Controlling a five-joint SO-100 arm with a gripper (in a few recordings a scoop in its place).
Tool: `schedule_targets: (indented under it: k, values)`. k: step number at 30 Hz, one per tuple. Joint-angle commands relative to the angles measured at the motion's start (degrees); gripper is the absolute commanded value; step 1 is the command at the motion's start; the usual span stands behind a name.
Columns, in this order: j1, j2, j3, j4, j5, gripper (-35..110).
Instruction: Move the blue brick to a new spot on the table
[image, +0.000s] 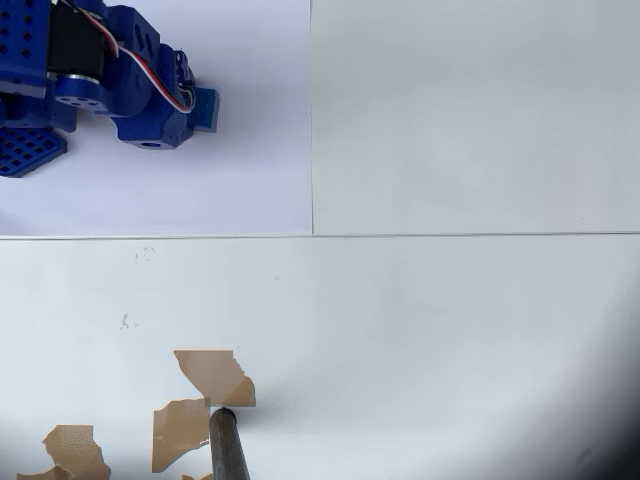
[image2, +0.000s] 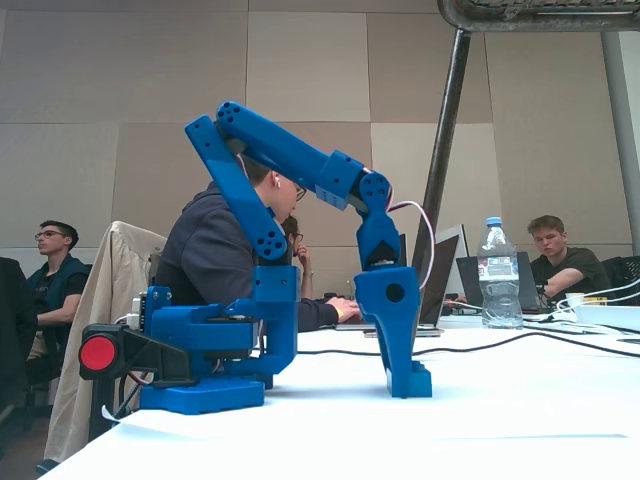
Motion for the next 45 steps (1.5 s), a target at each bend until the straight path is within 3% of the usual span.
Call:
schedule_targets:
  k: [1, 7, 25, 31, 45]
  values:
    - [0.88, -0.44, -3.60, 2.99, -0.09, 11]
    - [-0.35, -9.32, -20.30, 8.61, 3.52, 12]
    - [-5.71, -55.72, -93.43, 31.03, 12.04, 13]
    - [-6.33, -76.99, -129.02, 44.21, 14.06, 13]
    - [-6.50, -92.02, -141.94, 43.86, 12.92, 14]
